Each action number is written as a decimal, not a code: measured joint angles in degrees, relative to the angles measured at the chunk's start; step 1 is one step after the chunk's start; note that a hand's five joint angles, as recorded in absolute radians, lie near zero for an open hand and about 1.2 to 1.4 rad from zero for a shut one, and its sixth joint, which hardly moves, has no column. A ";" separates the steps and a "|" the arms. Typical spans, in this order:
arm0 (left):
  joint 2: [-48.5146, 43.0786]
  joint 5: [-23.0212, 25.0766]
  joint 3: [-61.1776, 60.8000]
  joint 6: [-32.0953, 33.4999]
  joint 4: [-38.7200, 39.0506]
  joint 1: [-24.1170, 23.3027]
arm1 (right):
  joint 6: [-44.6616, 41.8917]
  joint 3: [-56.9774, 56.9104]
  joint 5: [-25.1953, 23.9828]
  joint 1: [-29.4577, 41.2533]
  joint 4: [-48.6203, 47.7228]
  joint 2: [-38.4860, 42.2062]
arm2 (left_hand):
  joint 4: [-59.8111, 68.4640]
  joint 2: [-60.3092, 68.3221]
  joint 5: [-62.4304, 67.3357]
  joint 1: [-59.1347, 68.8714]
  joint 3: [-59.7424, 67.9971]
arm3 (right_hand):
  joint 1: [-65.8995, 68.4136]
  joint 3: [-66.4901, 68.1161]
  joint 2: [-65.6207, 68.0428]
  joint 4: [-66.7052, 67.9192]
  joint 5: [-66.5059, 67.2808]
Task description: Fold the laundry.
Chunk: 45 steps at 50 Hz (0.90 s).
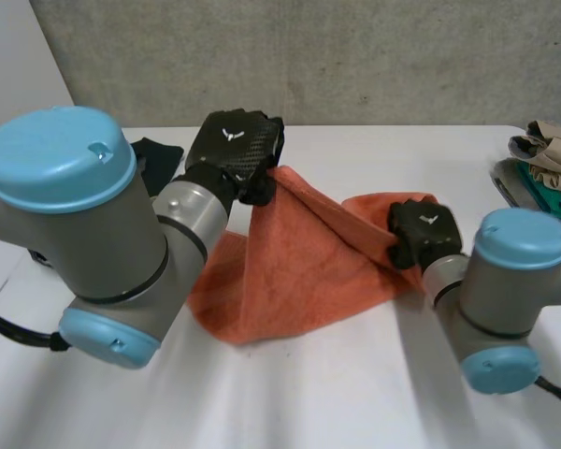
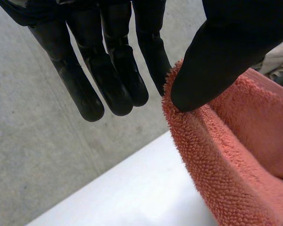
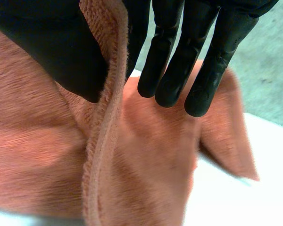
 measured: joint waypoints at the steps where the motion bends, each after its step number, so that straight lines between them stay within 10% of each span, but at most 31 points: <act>1: 0.45 0.02 -0.92 -0.05 -0.22 -0.11 | -1.42 0.20 -1.10 -1.38 0.32 -1.04 | 0.00 0.00 0.00 0.00 0.00 | 0.00 0.00 0.00 0.00 0.00; 18: 4.96 0.62 -17.59 -2.34 -3.12 -10.95 | -26.79 0.87 -11.00 -13.52 17.24 -16.08 | -0.20 -0.25 -0.04 -0.01 -0.16 | 0.00 0.03 0.00 0.06 0.01; 24: 4.81 1.29 -17.90 -4.06 -3.95 -14.71 | -29.59 2.26 -11.24 -14.30 18.39 -16.41 | -48.88 -48.82 -46.07 -48.08 -47.62 | 0.00 0.03 0.00 0.07 0.02; 35: 7.37 3.20 -13.43 -0.56 -1.32 -2.24 | -29.14 5.26 -12.57 -17.51 14.88 -16.16 | -54.22 -53.77 -51.72 -49.95 -53.35 | 0.00 0.03 0.00 0.07 0.02; 45: -1.79 21.50 -8.03 14.84 -1.78 7.51 | -29.98 7.73 -20.17 -19.94 14.19 -18.31 | -51.30 -50.81 -48.06 -46.80 -50.86 | 0.00 0.03 0.00 0.07 0.02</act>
